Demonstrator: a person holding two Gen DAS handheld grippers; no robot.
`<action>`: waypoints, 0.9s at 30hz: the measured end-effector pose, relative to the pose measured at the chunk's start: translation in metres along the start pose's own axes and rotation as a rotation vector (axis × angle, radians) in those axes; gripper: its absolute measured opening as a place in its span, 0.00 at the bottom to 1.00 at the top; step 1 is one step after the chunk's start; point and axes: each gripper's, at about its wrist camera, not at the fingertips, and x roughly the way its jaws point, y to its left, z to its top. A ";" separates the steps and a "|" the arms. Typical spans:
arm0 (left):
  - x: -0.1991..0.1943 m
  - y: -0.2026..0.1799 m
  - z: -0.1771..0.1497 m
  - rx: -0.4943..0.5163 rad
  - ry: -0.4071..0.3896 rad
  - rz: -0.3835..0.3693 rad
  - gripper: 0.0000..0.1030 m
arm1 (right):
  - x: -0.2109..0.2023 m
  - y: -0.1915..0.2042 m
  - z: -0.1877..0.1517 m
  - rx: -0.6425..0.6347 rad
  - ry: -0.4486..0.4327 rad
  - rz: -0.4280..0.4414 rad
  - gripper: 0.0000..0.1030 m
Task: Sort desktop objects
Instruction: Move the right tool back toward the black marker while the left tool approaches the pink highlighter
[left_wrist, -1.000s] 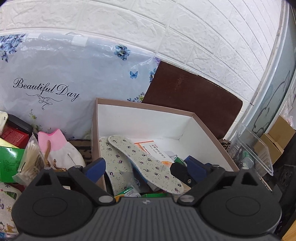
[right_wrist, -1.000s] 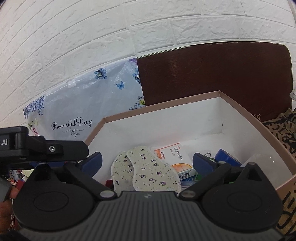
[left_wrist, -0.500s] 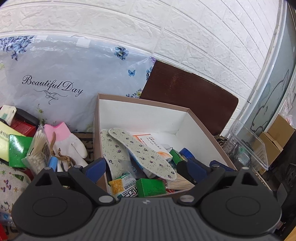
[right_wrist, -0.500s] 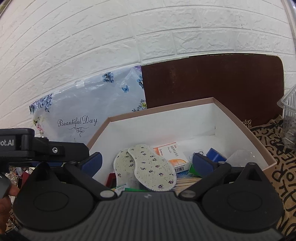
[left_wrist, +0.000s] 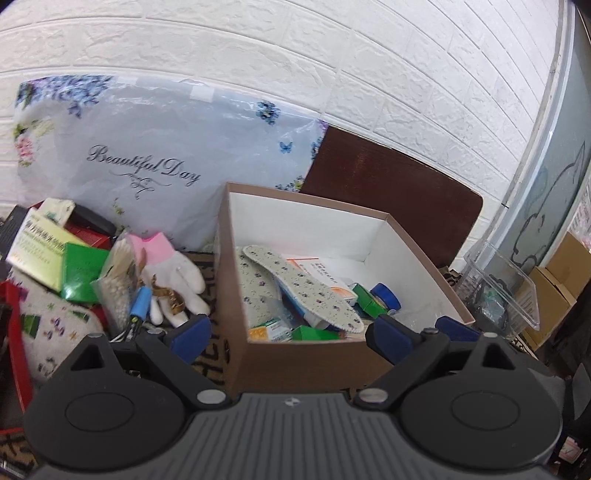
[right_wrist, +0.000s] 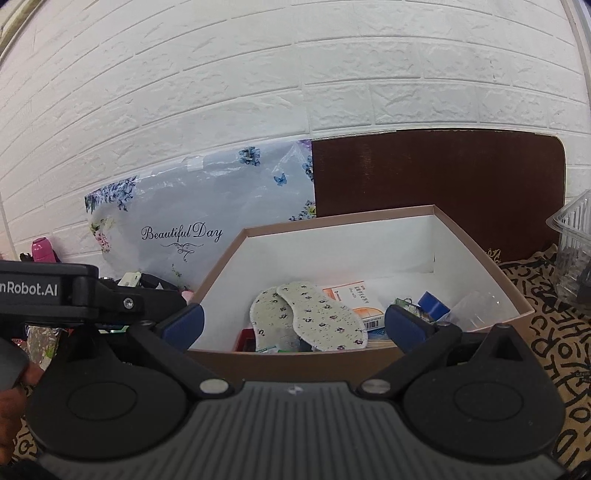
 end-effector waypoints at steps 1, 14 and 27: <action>-0.004 0.002 -0.005 -0.007 -0.007 0.014 0.95 | -0.002 0.003 -0.002 -0.001 0.003 0.008 0.98; -0.056 0.066 -0.074 -0.148 -0.008 0.156 0.95 | -0.012 0.059 -0.055 -0.043 0.140 0.152 0.98; -0.113 0.164 -0.114 -0.355 -0.036 0.342 0.94 | 0.003 0.134 -0.089 -0.157 0.249 0.298 0.98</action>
